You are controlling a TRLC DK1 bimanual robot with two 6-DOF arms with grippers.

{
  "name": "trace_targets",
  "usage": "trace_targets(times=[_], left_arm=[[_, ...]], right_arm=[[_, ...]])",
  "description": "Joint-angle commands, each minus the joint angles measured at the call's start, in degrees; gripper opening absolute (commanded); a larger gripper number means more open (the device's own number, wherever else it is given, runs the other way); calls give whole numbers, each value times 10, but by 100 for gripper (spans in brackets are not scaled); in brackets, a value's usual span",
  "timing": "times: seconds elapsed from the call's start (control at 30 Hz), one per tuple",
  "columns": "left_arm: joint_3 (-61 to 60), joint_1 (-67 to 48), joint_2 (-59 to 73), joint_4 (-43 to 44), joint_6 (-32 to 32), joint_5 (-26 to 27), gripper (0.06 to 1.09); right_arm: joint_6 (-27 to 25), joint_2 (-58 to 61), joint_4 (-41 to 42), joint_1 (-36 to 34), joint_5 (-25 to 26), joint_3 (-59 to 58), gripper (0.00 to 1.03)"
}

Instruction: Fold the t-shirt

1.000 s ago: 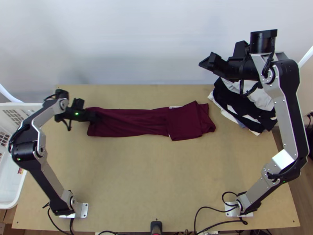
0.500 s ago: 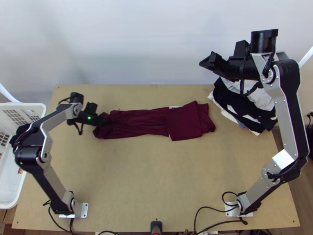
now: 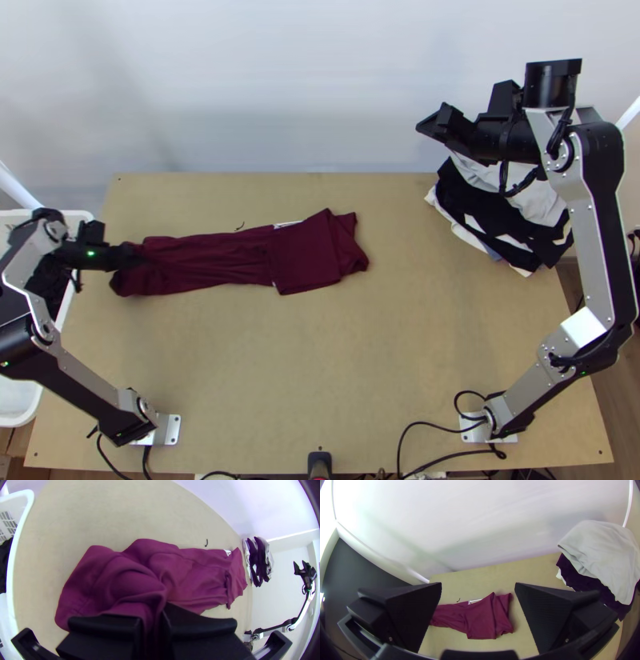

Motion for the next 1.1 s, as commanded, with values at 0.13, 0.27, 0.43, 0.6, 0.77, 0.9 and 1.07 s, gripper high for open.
trace_targets(times=[0.13, 0.27, 0.43, 0.6, 0.77, 0.9, 1.07], left_arm=[[68, -99, -99, -114, -13, 6, 10], [87, -194, -119, -113, -67, 6, 10], [114, -307, -93, -74, -144, 3, 10], [173, -392, -26, -36, -215, -18, 10], [254, -455, 47, -18, -272, -36, 10], [310, -492, 97, -20, -293, -50, 10], [377, -522, 150, -36, -305, -62, 10]], right_arm=[[-7, -18, 2, -3, -6, -21, 99], [-8, -18, 2, -2, -6, -21, 99], [-8, -18, 2, -2, -6, -18, 99], [-7, -23, 2, -1, -6, -19, 99], [-10, -29, 1, 8, -6, -28, 99], [-11, -29, 1, 12, -6, -28, 99], [-11, -30, 2, 16, -6, -38, 99]])
